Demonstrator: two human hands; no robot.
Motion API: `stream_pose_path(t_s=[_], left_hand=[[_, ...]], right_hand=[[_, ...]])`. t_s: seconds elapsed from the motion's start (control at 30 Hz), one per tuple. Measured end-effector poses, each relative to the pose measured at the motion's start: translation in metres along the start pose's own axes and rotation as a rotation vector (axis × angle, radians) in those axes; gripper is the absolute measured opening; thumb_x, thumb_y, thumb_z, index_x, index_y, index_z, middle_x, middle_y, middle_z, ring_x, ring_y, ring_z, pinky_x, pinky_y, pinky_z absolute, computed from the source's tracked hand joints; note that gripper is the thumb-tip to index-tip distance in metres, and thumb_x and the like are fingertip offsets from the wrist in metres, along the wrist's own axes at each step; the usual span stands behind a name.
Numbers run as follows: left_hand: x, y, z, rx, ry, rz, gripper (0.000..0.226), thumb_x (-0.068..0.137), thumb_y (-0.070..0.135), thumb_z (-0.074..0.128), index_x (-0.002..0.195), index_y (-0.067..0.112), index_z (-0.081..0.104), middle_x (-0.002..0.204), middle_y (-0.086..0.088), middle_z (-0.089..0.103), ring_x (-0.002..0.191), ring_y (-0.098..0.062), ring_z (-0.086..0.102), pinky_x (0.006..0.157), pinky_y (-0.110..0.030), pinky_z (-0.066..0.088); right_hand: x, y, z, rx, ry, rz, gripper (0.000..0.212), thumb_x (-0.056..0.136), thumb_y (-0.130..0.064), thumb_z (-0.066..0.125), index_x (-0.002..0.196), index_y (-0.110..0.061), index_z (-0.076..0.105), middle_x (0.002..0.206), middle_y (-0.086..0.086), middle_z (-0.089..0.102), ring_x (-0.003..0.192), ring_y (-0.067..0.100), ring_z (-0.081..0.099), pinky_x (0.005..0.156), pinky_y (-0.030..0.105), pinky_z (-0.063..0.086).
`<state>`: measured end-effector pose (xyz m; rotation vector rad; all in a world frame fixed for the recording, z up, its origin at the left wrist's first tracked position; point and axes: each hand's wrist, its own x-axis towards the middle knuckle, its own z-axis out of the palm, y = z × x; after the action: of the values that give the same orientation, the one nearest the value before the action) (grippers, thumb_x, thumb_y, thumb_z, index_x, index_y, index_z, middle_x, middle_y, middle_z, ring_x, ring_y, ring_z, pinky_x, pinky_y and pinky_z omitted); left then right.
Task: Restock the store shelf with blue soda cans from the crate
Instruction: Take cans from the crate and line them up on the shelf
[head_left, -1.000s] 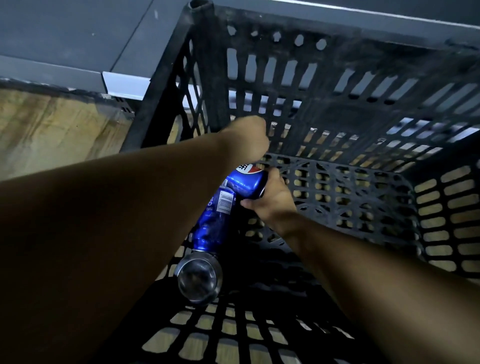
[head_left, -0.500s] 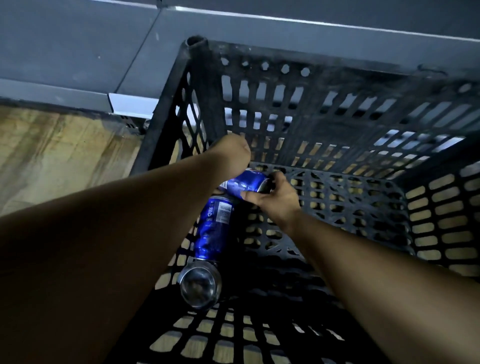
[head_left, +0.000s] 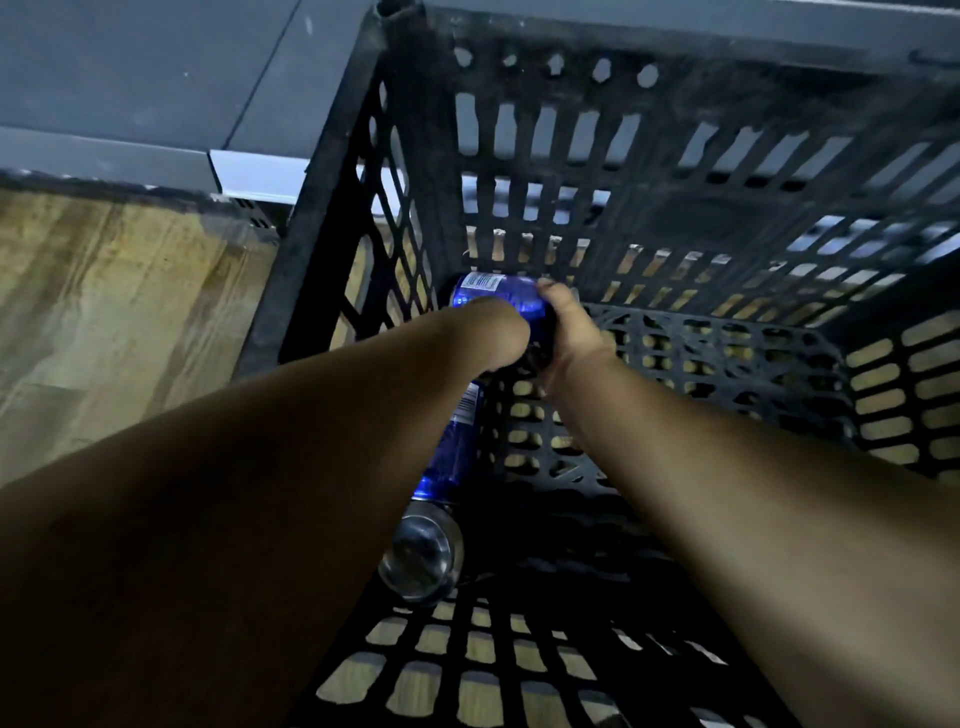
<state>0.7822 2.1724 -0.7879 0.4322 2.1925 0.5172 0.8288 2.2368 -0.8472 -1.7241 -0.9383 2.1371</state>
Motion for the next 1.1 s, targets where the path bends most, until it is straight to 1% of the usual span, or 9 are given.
stream_pose_path(t_s=[0.17, 0.3, 0.4, 0.47, 0.53, 0.63, 0.8, 0.93, 1.1], left_hand=[[-0.011, 0.008, -0.018, -0.142, 0.024, -0.064, 0.035, 0.098, 0.011, 0.038, 0.127, -0.003, 0.052, 0.108, -0.014, 0.064, 0.074, -0.019, 0.051, 0.058, -0.021, 0.038], [-0.050, 0.026, -0.038, -0.230, -0.075, -0.056, 0.027, 0.097, 0.010, 0.040, 0.116, 0.003, 0.058, 0.119, -0.014, 0.062, 0.088, -0.020, 0.058, 0.077, -0.030, 0.046], [-0.085, 0.039, -0.064, -0.209, 0.003, 0.005, 0.020, 0.093, 0.007, 0.044, 0.078, 0.013, 0.055, 0.108, -0.019, 0.063, 0.074, -0.020, 0.053, 0.059, -0.024, 0.040], [-0.114, 0.050, -0.086, -0.201, -0.058, -0.048, 0.016, 0.094, 0.006, 0.043, 0.091, 0.007, 0.059, 0.097, -0.014, 0.060, 0.069, -0.017, 0.051, 0.056, -0.023, 0.037], [-0.145, 0.063, -0.112, -0.169, -0.116, -0.118, 0.022, 0.095, 0.009, 0.044, 0.110, 0.001, 0.058, 0.099, -0.012, 0.060, 0.068, -0.018, 0.053, 0.052, -0.023, 0.038], [-0.196, 0.088, -0.157, -0.132, -0.112, -0.108, 0.013, 0.095, 0.011, 0.046, 0.096, 0.006, 0.058, 0.101, -0.013, 0.060, 0.064, -0.016, 0.051, 0.040, -0.018, 0.041], [-0.292, 0.136, -0.229, -0.211, -0.099, 0.034, 0.015, 0.083, 0.012, 0.067, 0.085, 0.020, 0.054, 0.080, 0.000, 0.054, 0.088, -0.018, 0.053, 0.067, -0.023, 0.037], [-0.363, 0.168, -0.280, -0.262, -0.086, 0.100, 0.048, 0.078, 0.010, 0.072, 0.122, 0.012, 0.054, 0.106, 0.000, 0.051, 0.083, -0.009, 0.047, 0.056, -0.015, 0.034], [-0.446, 0.187, -0.343, -0.237, -0.084, 0.091, 0.057, 0.077, 0.017, 0.075, 0.128, 0.009, 0.051, 0.123, -0.007, 0.055, 0.102, -0.020, 0.055, 0.056, -0.017, 0.034]], right_hand=[[-0.010, -0.016, -0.023, -0.044, 0.043, -0.048, 0.079, 0.047, -0.039, 0.086, 0.110, -0.007, 0.051, 0.103, 0.014, 0.067, 0.080, 0.027, 0.068, 0.070, 0.040, 0.056], [-0.053, -0.049, -0.039, -0.175, 0.081, -0.074, 0.106, 0.024, -0.047, 0.084, 0.118, -0.009, 0.051, 0.110, 0.011, 0.065, 0.088, 0.027, 0.067, 0.081, 0.042, 0.055], [-0.107, -0.082, -0.050, -0.272, 0.088, -0.119, 0.070, 0.051, -0.043, 0.086, 0.098, -0.012, 0.043, 0.106, 0.008, 0.062, 0.092, 0.026, 0.063, 0.090, 0.043, 0.051], [-0.142, -0.105, -0.054, -0.338, 0.096, -0.137, 0.064, 0.055, -0.043, 0.084, 0.096, -0.012, 0.045, 0.102, 0.007, 0.064, 0.091, 0.025, 0.064, 0.091, 0.042, 0.050], [-0.182, -0.130, -0.055, -0.383, 0.094, -0.178, 0.068, 0.053, -0.043, 0.085, 0.102, -0.009, 0.051, 0.101, 0.008, 0.066, 0.088, 0.023, 0.065, 0.090, 0.040, 0.051], [-0.248, -0.169, -0.052, -0.426, 0.057, -0.194, 0.064, 0.052, -0.043, 0.085, 0.098, -0.009, 0.055, 0.096, 0.008, 0.069, 0.080, 0.019, 0.065, 0.082, 0.035, 0.054], [-0.360, -0.240, -0.038, -0.499, -0.035, -0.269, 0.037, 0.068, -0.026, 0.080, 0.087, -0.017, 0.050, 0.092, 0.007, 0.066, 0.074, 0.018, 0.061, 0.059, 0.026, 0.048], [-0.443, -0.295, -0.022, -0.536, -0.116, -0.280, 0.033, 0.072, -0.021, 0.077, 0.085, -0.019, 0.047, 0.084, 0.003, 0.061, 0.067, 0.013, 0.055, 0.053, 0.023, 0.041], [-0.543, -0.348, 0.001, -0.597, -0.221, -0.261, 0.038, 0.070, -0.021, 0.077, 0.100, -0.015, 0.054, 0.082, 0.003, 0.062, 0.063, 0.015, 0.055, 0.050, 0.021, 0.038]])
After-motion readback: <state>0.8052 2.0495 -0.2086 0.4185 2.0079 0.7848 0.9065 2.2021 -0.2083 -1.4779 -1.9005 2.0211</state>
